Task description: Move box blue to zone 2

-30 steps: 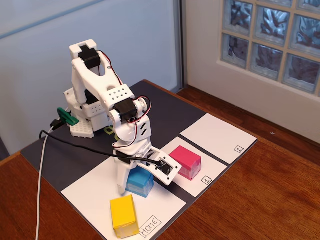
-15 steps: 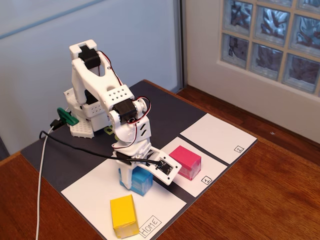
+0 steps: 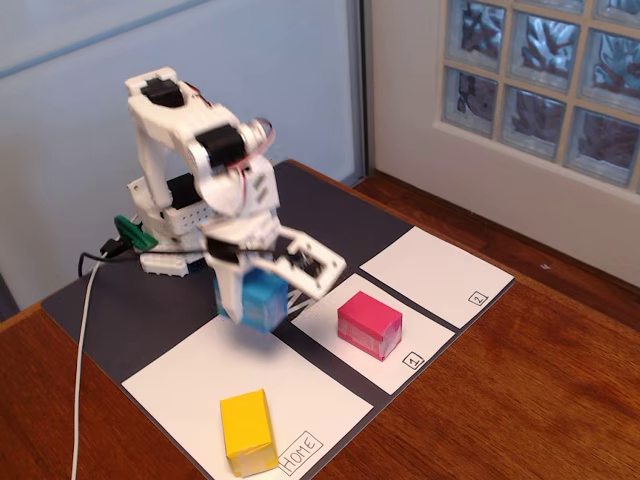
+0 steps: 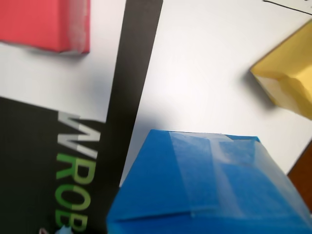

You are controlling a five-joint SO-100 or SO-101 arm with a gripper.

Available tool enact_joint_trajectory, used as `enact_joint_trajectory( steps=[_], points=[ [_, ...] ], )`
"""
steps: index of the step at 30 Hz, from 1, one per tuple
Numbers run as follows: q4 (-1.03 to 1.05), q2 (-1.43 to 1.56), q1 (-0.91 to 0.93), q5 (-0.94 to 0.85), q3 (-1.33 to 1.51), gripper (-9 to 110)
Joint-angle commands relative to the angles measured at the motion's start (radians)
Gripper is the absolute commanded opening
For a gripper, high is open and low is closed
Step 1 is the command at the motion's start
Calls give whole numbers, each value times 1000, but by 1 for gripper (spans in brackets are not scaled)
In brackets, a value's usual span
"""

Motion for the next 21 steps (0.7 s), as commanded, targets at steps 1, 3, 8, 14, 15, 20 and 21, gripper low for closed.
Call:
enact_joint_trajectory(
  steps=[1, 3, 8, 14, 15, 20, 21],
  points=[
    [78, 127, -38, -8, -61, -1],
    [120, 169, -74, -3, -61, -1],
    [216, 235, -207, 92, -54, -1],
    [239, 281, -397, 258, -58, -1],
    [233, 282, -431, 295, -58, -1],
    [209, 244, -595, 462, -52, -1],
    [209, 232, -624, 488, -54, -1]
  ],
)
